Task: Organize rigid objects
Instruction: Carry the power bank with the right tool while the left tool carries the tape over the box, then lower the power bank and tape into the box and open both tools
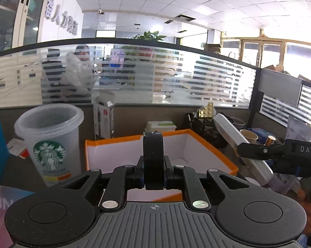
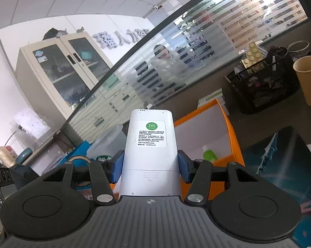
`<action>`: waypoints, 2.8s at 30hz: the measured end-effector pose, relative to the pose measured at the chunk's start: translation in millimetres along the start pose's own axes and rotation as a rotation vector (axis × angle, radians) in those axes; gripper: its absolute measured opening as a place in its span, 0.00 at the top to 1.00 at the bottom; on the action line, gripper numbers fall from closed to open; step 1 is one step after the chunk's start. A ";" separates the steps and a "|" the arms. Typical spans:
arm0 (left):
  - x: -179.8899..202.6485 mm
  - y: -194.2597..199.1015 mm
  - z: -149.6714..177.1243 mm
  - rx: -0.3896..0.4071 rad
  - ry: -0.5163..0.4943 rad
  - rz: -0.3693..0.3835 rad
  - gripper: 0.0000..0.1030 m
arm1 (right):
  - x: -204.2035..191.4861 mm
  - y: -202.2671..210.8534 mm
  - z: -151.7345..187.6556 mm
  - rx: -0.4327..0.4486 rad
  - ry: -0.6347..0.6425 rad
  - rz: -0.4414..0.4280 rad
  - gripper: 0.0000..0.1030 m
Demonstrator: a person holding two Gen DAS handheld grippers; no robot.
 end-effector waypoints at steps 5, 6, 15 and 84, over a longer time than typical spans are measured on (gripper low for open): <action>0.5 -17.5 -10.2 -0.008 0.009 0.016 0.87 | -2.2 -15.4 -12.4 0.003 -0.005 0.004 0.51; -1.0 -21.9 -12.9 -0.012 0.011 0.016 0.87 | -2.8 -19.2 -15.3 0.002 -0.007 0.005 0.51; -14.3 -69.1 -10.8 -0.093 0.061 -0.022 0.87 | 2.1 -46.1 -28.5 -0.011 -0.030 0.015 0.51; -7.8 -153.6 37.6 -0.331 0.023 -0.070 0.86 | 39.9 -152.4 4.1 -0.159 0.243 0.391 0.51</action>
Point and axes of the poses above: each gripper's, at about its wrist camera, not at the fingertips, and y roughly against the way its jaws point, x to its right, z to its underside, the point moved 5 cm from there along -y, roughly the way its jaws point, and after that the axes turned 15 degrees about -y, right-handed, at the moved point
